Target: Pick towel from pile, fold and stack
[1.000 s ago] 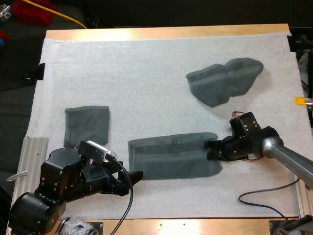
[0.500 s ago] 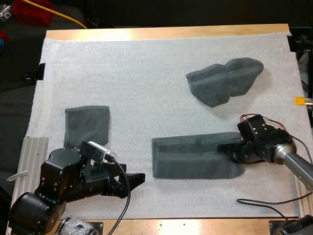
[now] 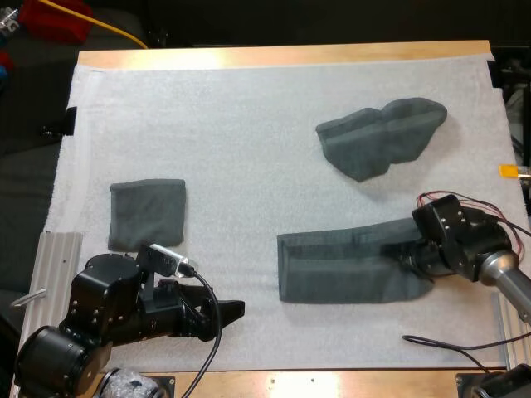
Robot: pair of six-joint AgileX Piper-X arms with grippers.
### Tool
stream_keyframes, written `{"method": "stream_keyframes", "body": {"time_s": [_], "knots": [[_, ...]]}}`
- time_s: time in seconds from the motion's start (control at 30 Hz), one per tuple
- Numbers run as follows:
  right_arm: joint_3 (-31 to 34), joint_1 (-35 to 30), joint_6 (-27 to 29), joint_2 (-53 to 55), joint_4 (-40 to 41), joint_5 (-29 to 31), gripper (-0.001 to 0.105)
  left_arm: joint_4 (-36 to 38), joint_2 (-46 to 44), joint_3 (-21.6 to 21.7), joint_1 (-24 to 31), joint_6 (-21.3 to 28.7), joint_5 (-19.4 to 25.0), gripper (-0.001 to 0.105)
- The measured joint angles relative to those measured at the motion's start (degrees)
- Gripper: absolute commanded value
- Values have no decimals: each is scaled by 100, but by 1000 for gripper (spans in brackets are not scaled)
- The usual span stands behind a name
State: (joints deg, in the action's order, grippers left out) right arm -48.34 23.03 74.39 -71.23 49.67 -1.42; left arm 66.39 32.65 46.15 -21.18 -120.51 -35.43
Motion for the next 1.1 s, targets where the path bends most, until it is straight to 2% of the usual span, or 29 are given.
{"method": "stream_keyframes", "body": {"time_s": [0.2,0.4,0.57,0.9,1.1], "knots": [[-178,449,-462,7,-254,-676,1,0,0,0,0,0,0,71],[-178,1181,-1124,7,-891,-784,1,0,0,0,0,0,0,71],[-178,1522,-1613,-39,-1417,-939,1,0,0,0,0,0,0,71],[-192,2042,-2131,-778,-2498,-1367,1,0,0,0,0,0,0,71],[-192,2115,-2286,-1156,-2907,-1704,1,51,0,0,0,0,0,71]]}}
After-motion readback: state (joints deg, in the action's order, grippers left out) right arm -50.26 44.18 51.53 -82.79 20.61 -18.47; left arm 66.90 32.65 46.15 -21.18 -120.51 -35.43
